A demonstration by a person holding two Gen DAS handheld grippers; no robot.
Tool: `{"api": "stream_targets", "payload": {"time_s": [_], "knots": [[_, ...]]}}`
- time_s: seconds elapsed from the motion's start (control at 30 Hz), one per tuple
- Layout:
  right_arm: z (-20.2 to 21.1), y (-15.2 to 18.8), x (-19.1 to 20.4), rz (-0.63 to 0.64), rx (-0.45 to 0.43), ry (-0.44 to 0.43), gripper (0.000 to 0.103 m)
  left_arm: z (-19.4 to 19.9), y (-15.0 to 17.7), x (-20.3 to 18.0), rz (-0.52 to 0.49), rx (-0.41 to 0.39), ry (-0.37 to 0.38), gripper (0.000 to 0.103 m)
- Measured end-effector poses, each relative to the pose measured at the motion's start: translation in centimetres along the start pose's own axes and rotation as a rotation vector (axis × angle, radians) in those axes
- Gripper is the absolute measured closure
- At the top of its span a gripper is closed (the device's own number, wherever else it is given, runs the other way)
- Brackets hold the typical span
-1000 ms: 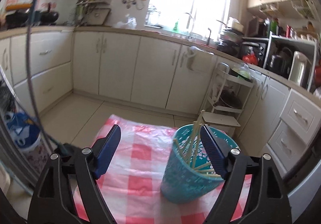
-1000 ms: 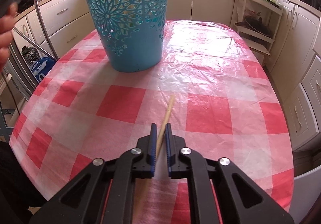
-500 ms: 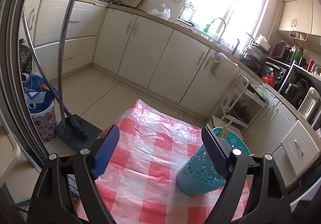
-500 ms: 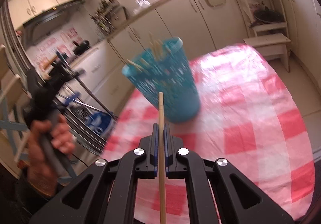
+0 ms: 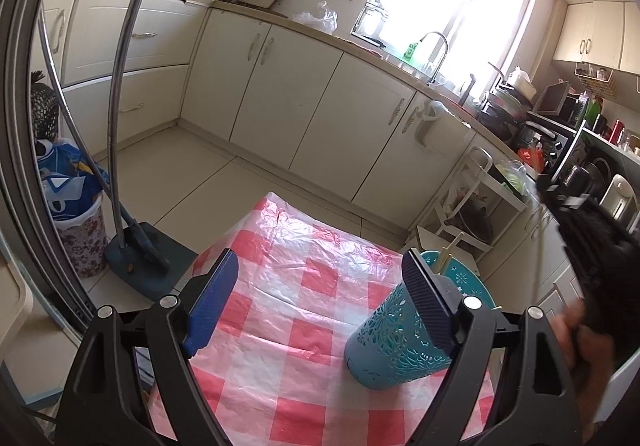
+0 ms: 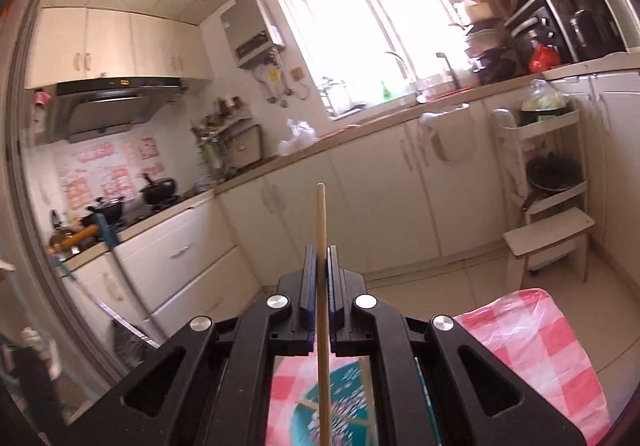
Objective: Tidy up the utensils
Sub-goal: 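Grasp the last chopstick with the right tool and lift it toward the basket, then carry the chopstick over the teal basket and open the right tool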
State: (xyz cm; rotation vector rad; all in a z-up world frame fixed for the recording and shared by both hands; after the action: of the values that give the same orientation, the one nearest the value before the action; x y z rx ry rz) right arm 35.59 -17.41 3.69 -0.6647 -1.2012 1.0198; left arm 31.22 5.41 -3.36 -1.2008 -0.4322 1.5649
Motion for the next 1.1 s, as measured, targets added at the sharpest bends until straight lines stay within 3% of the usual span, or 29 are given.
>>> {"api": "stream_targets", "payload": {"time_s": [0.1, 0.37, 0.6, 0.67, 0.73, 0.9, 1.1], "knots": [[-2.2, 1.6, -0.9, -0.012, 0.050, 0.046, 0.097, -0.3, -0.1, 0.2, 0.013, 0.016, 0.006, 0.023], [-2.1, 6.5, -1.5, 0.067, 0.116, 0.073, 0.097, -0.8, 0.3, 0.1, 0.011, 0.044, 0.009, 0.022], [-1.0, 6.9, -2.3, 0.067, 0.150, 0.064, 0.096, -1.2, 1.0, 0.0, 0.001, 0.064, 0.000, 0.021], [-0.8, 6.5, -2.5, 0.059, 0.159, 0.058, 0.084, -1.2, 1.1, -0.1, -0.002, 0.069, 0.002, 0.021], [-1.0, 6.2, -2.6, 0.064, 0.207, 0.061, 0.076, -1.4, 1.1, -0.1, -0.004, 0.071, 0.002, 0.021], [-2.9, 7.3, -2.0, 0.214, 0.405, 0.123, 0.076, -1.6, 1.1, -0.3, 0.007, 0.083, 0.012, 0.021], [-4.8, 9.3, -2.4, 0.265, 0.579, 0.143, 0.086, -1.7, 1.2, -0.2, 0.007, 0.090, 0.011, 0.021]]}}
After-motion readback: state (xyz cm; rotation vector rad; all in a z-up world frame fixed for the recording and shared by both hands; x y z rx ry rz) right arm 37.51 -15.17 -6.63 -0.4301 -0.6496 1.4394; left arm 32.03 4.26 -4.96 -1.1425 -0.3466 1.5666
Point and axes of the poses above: each gripper's, at about its wrist camera, not at the fingertips, and z roughly against the way its jaws point, x to its left, y to its underside, the point moved 6 cm from there along -z, roughly the way its jaws point, and after that the axes turned 8 degrees about y, right-handed, at the moved point
